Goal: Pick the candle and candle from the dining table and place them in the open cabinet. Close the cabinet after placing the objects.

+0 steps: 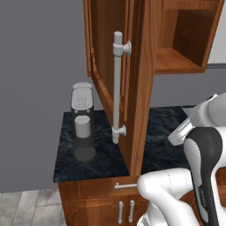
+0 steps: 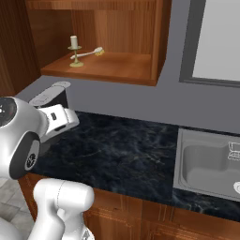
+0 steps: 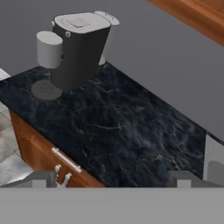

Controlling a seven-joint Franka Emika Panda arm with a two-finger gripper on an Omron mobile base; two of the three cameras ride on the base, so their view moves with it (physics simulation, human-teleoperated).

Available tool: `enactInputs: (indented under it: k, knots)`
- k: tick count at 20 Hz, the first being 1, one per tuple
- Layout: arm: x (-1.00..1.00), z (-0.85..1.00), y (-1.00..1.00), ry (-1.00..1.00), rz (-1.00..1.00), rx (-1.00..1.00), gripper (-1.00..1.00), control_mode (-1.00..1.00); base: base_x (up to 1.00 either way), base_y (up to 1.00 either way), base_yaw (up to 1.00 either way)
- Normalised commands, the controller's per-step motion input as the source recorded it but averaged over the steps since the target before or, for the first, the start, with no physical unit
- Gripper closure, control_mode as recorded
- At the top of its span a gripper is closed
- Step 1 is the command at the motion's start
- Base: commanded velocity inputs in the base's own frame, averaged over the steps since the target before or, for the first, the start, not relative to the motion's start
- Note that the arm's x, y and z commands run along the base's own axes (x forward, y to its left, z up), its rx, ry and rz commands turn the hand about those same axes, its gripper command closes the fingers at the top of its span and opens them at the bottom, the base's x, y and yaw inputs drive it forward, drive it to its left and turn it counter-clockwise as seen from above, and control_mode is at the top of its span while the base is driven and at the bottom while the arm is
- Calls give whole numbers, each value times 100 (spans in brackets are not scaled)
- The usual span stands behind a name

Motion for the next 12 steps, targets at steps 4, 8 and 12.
enactInputs:
  k: [4, 8, 12]
  knots:
    - [0, -6, 0, 0, 0, 0, -100, 100, -7, 0, 0]
    - [0, 0, 0, 0, 0, 0, -100, 100, -46, -3, 0]
    - [0, 0, 0, 0, 0, 0, -100, 100, -55, -9, 0]
